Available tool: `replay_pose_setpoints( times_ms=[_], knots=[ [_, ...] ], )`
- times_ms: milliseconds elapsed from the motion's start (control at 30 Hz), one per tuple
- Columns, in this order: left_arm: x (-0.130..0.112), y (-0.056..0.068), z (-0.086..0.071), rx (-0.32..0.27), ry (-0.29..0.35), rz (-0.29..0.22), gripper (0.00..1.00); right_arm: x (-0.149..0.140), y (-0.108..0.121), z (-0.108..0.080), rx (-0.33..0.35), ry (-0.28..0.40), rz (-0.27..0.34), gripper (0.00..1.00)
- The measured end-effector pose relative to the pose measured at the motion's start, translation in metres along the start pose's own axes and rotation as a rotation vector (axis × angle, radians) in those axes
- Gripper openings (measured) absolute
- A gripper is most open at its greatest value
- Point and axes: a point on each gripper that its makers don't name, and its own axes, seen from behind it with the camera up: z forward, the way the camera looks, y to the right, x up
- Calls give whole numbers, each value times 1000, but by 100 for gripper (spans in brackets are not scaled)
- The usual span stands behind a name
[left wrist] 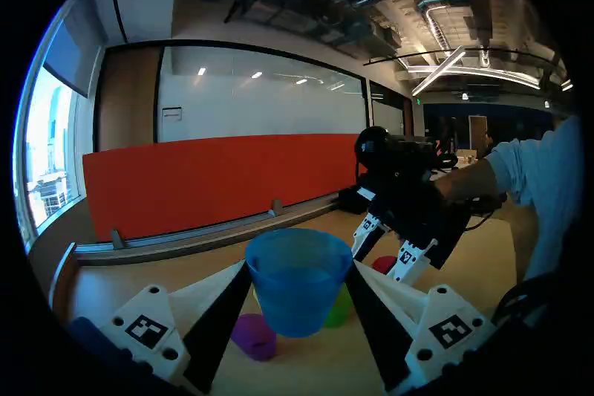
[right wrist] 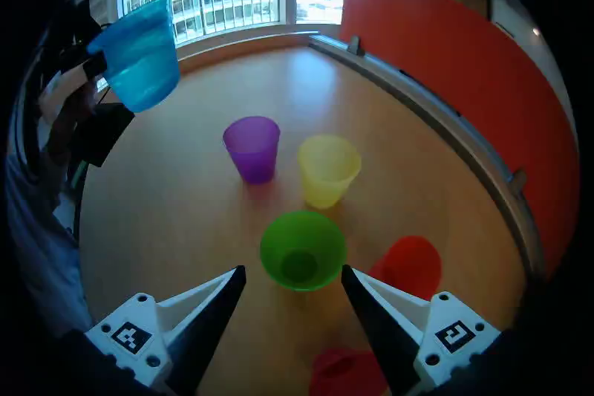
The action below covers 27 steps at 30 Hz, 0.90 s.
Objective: Pour water
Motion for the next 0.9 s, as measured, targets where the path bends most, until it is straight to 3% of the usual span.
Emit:
replay_pose_setpoints(
  times_ms=[300,900],
  knots=[
    [-4,-2,-3,1,-2,1,86,-2,2,7,-9,-58,22,100],
    [-11,-5,-6,2,-7,-2,86,0,7,21,-22,-108,23,100]
  ],
)
